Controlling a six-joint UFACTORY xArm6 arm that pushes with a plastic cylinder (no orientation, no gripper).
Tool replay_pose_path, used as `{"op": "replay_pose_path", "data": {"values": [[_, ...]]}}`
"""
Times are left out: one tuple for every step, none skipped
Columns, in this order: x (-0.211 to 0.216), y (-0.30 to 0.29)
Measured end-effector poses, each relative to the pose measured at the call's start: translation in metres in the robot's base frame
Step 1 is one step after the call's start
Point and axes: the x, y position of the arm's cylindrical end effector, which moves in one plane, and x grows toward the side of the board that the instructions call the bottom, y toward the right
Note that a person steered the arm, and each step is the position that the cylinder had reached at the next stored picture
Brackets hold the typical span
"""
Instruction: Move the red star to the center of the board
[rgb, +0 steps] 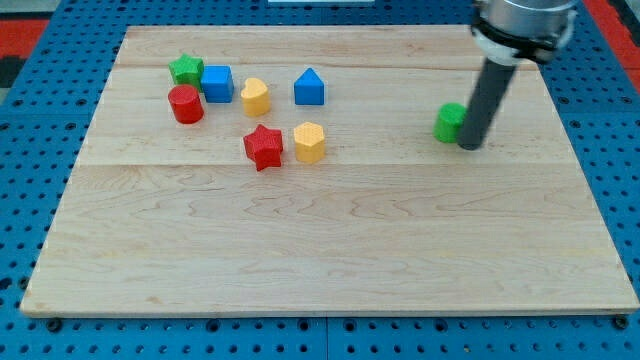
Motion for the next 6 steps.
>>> {"op": "replay_pose_path", "data": {"values": [[-0.024,-0.031],[0.027,-0.053],[0.082,-0.113],[0.090,-0.260],[0.035,-0.327],[0.026,-0.253]]}}
